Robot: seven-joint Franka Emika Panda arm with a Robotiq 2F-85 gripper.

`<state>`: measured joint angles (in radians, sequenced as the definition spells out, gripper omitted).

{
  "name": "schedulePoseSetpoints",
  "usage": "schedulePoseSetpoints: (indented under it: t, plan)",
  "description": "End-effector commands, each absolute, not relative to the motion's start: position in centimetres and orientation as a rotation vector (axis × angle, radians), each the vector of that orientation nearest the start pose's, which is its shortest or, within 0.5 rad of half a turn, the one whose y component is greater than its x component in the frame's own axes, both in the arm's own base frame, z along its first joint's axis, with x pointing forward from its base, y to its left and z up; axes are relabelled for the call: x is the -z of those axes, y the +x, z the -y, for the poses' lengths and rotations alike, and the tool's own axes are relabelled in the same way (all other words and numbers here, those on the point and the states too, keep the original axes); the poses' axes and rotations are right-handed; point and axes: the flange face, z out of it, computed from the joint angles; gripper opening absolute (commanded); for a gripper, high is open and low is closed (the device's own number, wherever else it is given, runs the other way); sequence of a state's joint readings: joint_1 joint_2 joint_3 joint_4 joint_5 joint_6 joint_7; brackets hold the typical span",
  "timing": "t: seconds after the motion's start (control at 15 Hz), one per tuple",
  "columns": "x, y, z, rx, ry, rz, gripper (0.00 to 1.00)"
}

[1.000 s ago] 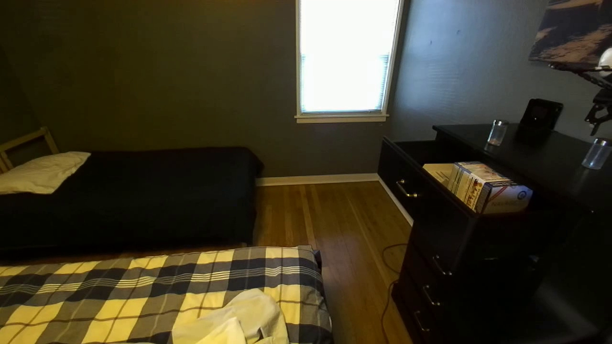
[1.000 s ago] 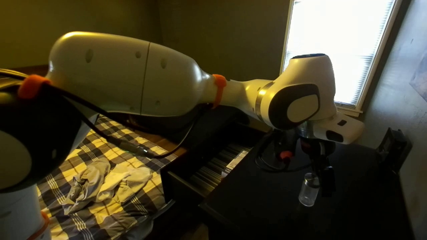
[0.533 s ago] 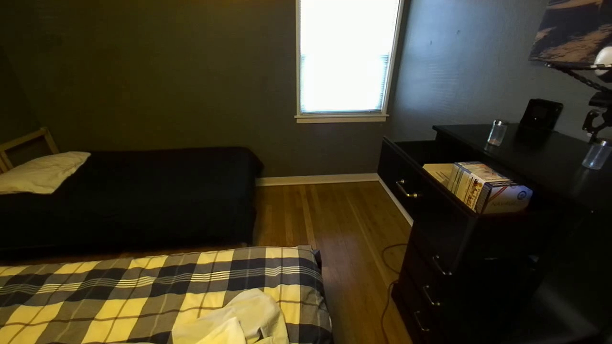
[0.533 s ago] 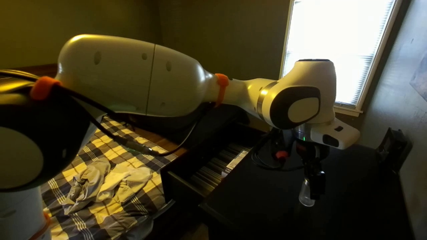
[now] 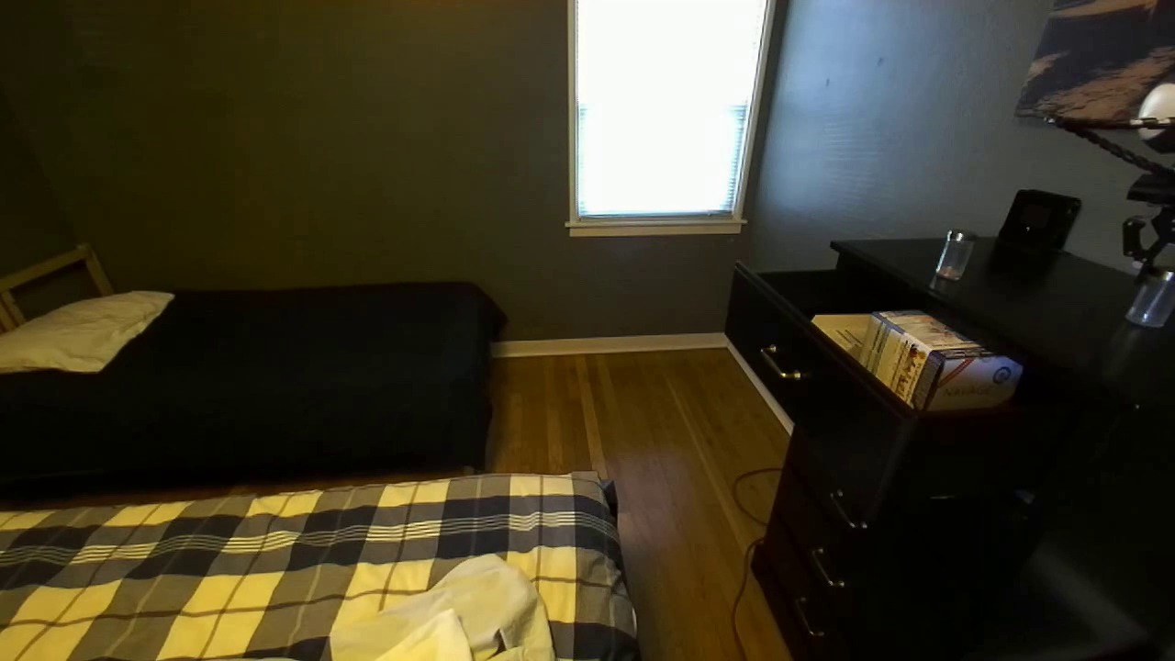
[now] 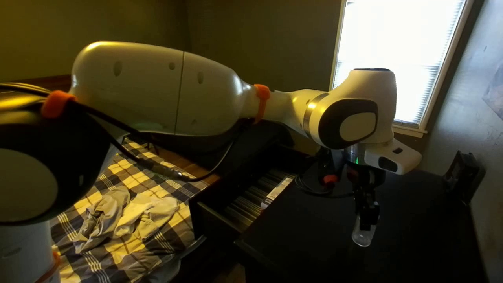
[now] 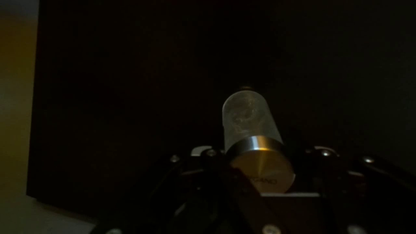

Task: Place one jar in the open drawer then close the drawer.

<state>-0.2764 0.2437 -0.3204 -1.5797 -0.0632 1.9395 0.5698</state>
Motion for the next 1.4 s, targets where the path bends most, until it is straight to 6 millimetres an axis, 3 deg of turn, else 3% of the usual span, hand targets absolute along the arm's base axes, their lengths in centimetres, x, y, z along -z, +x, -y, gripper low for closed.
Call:
schedulePoseSetpoints:
  t: [0.0, 0.27, 0.53, 0.73, 0.93, 1.0, 1.07, 1.2, 1.33]
  plan:
    - [-53.0, 54.0, 33.5, 0.205, -2.818, -1.659, 0.24]
    - [-56.5, 52.9, 27.5, 0.213, -2.953, -1.308, 0.24]
    - [-58.7, 52.4, 19.3, 0.150, -3.042, -0.973, 0.24]
    - [-58.4, 53.3, 12.9, 0.127, -3.086, -0.713, 0.24]
    - [-55.7, 54.6, 7.5, 0.051, -3.100, -0.467, 0.24]
    - [-54.8, 55.0, 6.2, 0.031, -3.097, -0.420, 0.24]
    - [-56.4, 55.0, 7.7, 0.060, -3.110, -0.528, 0.49]
    - [-55.0, 55.3, 5.9, 0.018, -3.116, -0.461, 0.49]
    - [-54.7, 55.4, 5.8, 0.010, -3.118, -0.446, 0.49]
